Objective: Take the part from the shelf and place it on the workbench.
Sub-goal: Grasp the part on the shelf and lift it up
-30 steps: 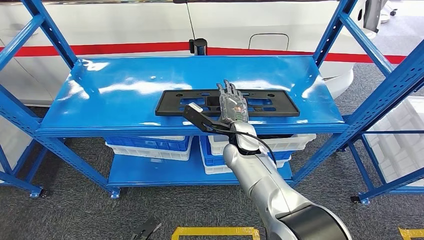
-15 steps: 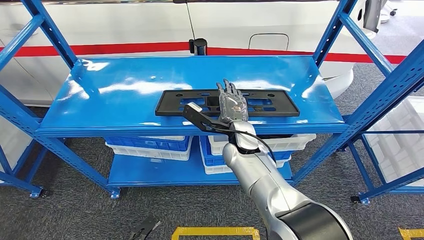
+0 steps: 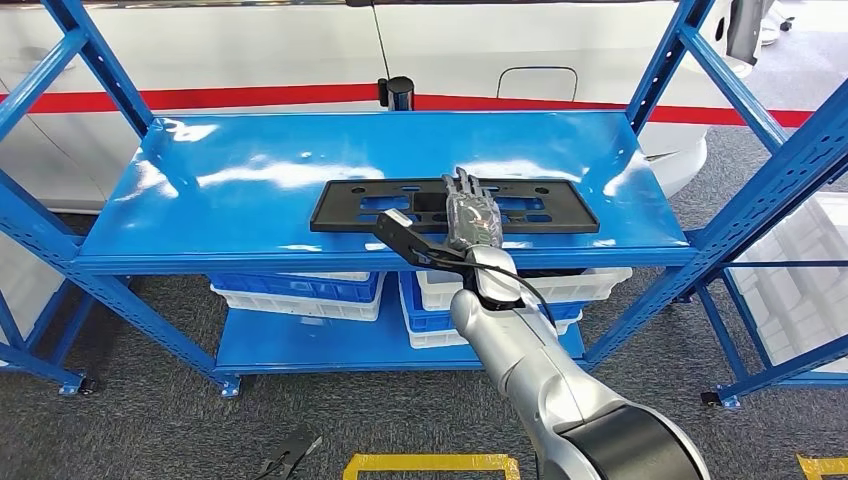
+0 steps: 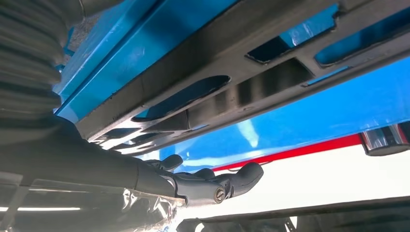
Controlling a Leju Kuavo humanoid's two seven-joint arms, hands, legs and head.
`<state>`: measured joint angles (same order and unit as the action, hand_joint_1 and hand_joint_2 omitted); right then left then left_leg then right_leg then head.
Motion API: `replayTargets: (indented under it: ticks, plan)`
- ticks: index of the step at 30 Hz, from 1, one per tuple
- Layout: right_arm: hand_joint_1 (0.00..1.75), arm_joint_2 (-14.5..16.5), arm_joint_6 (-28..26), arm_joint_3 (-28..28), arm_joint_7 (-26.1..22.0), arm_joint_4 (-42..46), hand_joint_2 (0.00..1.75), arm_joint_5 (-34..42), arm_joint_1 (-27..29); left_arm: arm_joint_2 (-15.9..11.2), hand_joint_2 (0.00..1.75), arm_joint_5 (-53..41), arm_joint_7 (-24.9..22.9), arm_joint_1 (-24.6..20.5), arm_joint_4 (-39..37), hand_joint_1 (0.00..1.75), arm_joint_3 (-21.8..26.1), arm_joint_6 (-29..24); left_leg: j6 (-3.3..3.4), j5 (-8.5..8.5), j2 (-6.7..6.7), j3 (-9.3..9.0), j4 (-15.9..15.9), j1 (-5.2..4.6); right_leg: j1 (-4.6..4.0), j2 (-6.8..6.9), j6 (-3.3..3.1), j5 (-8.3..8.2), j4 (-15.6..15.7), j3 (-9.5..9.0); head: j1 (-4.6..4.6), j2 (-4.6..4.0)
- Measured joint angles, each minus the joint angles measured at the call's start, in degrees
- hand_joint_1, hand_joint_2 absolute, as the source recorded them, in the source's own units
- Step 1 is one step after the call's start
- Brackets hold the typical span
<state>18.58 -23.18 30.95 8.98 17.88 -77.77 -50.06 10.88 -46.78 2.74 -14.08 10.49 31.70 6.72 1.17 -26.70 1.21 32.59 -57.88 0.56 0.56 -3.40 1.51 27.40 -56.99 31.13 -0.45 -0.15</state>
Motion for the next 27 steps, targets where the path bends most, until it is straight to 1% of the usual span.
replayTargets:
  ticks: [4,14,18,22,27]
  plan:
    - [1.74,0.0,0.4,0.0,0.0,-0.1,1.75,0.0,0.0,0.0,1.75,0.1,-0.1,-0.1,0.0,0.00,0.1,-0.2,0.00,0.00,0.00,0.00,0.0,0.00,0.00,0.00,0.00,0.00,0.0,0.00,-0.01,0.00]
    - [1.75,0.0,1.2,-0.2,0.0,-0.1,1.75,1.2,0.0,0.1,1.75,0.4,-0.1,-0.1,0.0,0.00,0.2,-0.4,0.00,0.00,0.00,0.00,0.0,0.00,0.00,0.00,0.00,0.00,0.0,0.00,-0.01,0.00]
    - [1.75,-0.3,1.4,-1.7,-0.4,-0.2,1.75,3.9,-0.1,0.1,1.75,0.5,0.0,-0.1,0.0,0.00,0.8,-0.9,0.00,0.00,0.01,-0.01,0.0,0.00,0.00,0.00,0.00,0.00,0.0,0.00,-0.01,0.00]
    - [1.75,-1.9,-0.1,-4.7,-1.0,-0.3,1.75,7.6,-0.2,1.1,1.75,0.1,2.5,1.2,0.0,0.00,1.2,-3.8,0.00,0.00,0.10,-0.02,0.0,0.00,0.01,0.08,0.00,0.00,0.0,-0.05,0.00,0.00]
    - [1.75,-3.7,-1.0,-6.9,-1.7,-0.7,1.75,8.3,-0.2,2.3,1.75,0.0,3.7,2.7,-0.3,0.00,1.3,-5.0,0.02,0.01,0.02,-0.05,0.0,-0.05,0.01,0.06,0.02,-0.01,0.0,-0.10,0.01,0.00]
